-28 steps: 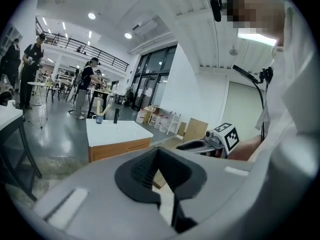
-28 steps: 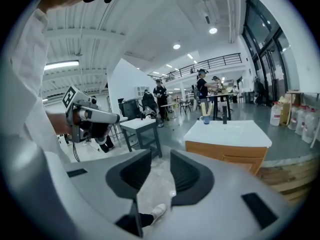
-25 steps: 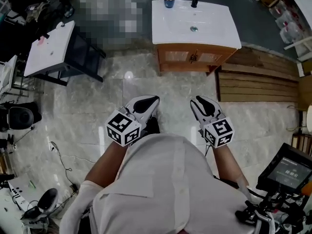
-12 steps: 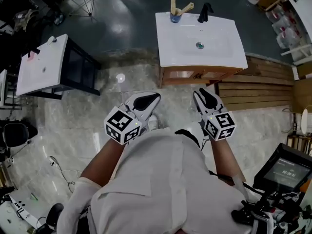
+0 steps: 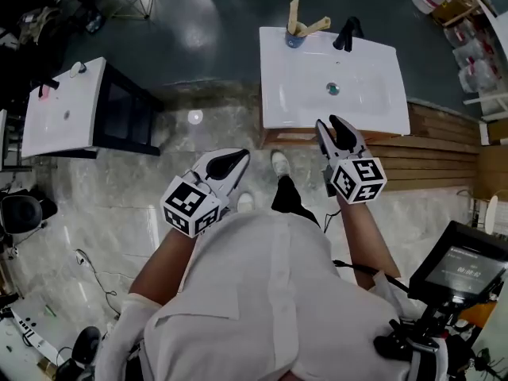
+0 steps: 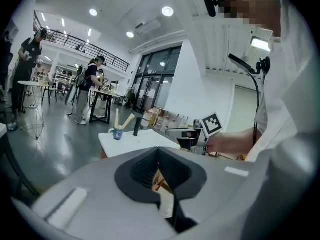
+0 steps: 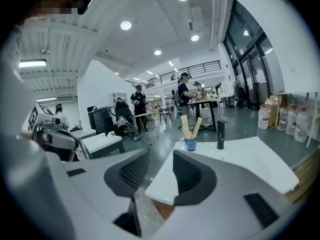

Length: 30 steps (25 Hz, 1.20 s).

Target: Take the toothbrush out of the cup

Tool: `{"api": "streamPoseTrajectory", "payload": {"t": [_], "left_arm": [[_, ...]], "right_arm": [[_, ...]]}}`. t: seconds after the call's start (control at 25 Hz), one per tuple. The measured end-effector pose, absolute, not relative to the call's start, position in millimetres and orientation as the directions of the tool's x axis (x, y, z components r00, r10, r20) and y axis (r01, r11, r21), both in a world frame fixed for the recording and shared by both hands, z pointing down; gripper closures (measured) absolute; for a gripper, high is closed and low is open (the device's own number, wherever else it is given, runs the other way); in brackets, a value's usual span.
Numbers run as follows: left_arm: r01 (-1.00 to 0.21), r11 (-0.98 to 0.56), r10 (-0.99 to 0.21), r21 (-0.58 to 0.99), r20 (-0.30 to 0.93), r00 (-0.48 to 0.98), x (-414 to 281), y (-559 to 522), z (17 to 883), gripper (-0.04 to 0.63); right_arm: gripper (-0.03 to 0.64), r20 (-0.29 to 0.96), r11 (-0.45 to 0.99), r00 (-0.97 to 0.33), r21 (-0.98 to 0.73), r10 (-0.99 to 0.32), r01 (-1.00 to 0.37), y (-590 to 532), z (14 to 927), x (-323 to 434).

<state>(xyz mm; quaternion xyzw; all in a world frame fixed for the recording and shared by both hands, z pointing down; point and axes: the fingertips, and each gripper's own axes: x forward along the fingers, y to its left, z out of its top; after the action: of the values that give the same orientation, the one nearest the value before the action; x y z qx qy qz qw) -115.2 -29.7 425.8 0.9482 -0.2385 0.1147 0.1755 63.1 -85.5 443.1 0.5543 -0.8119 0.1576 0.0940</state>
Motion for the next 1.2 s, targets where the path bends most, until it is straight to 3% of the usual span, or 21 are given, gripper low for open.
{"api": "streamPoseTrajectory", "payload": {"t": [0.56, 1.2], "left_arm": [[-0.626, -0.737, -0.545, 0.255, 0.323, 0.774, -50, -148, 407, 0.589], [-0.75, -0.616, -0.667, 0.24, 0.349, 0.659, -28, -209, 406, 0.589]], "right_arm": [[0.452, 0.309, 0.399, -0.44, -0.188, -0.843, -0.897, -274, 461, 126], [0.426, 0.31, 0.346, -0.466, -0.371, -0.829, -0.862, -395, 504, 142]]}}
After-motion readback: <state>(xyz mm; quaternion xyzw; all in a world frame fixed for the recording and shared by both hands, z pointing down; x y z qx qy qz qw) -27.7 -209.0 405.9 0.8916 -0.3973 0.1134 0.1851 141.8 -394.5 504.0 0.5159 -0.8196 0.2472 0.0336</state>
